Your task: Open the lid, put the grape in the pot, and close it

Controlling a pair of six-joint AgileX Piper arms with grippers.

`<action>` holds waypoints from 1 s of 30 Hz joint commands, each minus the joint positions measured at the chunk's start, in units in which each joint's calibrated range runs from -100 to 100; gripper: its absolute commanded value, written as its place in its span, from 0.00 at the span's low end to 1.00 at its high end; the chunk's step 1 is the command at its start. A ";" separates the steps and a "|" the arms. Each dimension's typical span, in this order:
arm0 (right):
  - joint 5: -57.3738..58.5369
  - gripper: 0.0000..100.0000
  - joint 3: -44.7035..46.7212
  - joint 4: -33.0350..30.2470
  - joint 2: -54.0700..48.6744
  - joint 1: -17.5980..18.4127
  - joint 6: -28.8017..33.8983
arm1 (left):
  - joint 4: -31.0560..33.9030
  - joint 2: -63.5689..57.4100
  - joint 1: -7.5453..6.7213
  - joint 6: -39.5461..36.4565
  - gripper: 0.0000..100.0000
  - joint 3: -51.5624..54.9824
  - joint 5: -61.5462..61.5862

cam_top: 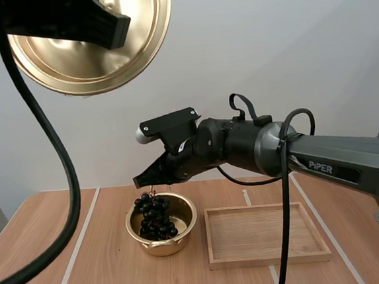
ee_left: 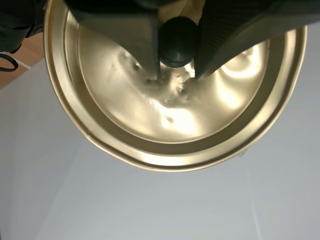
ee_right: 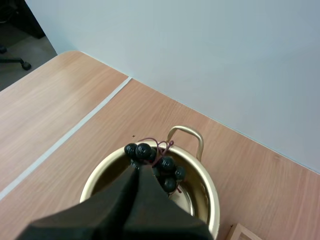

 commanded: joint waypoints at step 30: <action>-10.20 0.00 -14.53 -6.06 28.70 2.47 -2.43 | 3.55 -0.16 -0.16 -1.69 0.00 -0.35 0.63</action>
